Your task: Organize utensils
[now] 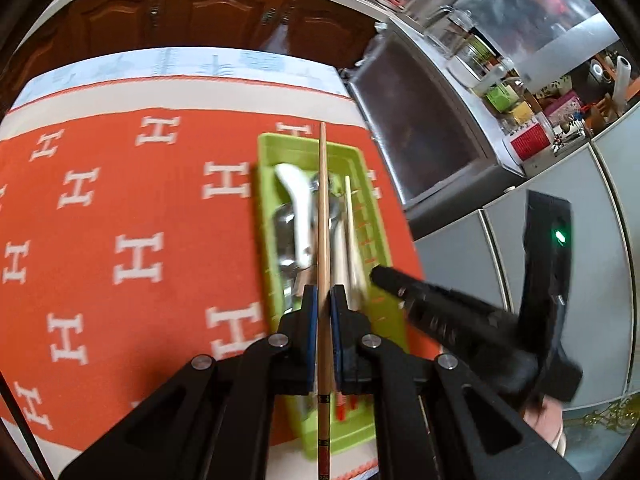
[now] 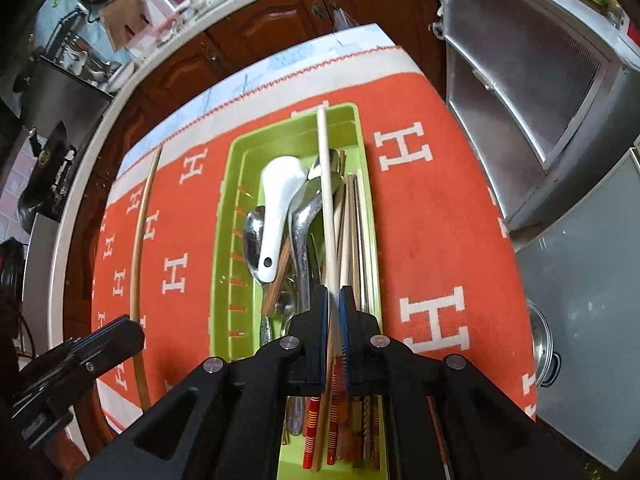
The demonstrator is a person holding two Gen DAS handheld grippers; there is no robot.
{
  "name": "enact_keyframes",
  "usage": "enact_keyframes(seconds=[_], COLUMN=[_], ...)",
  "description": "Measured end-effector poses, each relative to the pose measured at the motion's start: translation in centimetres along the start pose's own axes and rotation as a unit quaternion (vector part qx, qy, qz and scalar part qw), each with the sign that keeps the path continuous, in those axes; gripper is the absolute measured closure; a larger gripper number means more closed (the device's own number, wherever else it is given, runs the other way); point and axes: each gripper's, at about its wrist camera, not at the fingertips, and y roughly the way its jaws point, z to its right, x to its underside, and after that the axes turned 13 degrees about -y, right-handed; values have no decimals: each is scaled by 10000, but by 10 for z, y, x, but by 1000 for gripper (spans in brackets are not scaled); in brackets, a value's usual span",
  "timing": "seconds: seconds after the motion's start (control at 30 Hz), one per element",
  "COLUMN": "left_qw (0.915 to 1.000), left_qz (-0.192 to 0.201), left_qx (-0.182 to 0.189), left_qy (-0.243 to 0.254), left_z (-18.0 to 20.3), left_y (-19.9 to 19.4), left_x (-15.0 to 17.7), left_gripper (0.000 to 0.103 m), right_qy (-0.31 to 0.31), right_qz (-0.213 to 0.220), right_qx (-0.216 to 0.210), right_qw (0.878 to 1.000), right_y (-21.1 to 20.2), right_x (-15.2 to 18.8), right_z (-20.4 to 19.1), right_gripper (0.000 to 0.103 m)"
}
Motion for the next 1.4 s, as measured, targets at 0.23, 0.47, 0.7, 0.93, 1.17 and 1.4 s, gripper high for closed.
enact_keyframes(seconds=[0.23, 0.47, 0.7, 0.93, 1.17, 1.4], left_qw=[9995, 9977, 9989, 9978, 9901, 9799], left_qz=[-303, -610, -410, 24, 714, 1366], left_qx=[76, -34, -222, -581, -1088, -1382], left_qy=[-76, -279, -79, 311, 521, 453], left_z=[26, 27, 12, -14, -37, -54], left_y=[46, 81, 55, 0, -62, -125], left_x=[-6, -2, 9, 23, 37, 50], left_gripper=[99, 73, 50, 34, 18, 6], right_qy=[370, 735, 652, 298, -84, -543], right_qz=[659, 839, 857, 852, 844, 1173], right_qx=[102, 181, 205, 145, -43, -160], right_qw=[9971, 9936, 9940, 9958, 9964, 9915], right_y=[-41, -61, -72, -75, -80, -116], right_x=[25, 52, 73, 76, 79, 86], right_z=[11, 31, 32, 4, -37, -93], right_gripper=[93, 93, 92, 92, 89, 75])
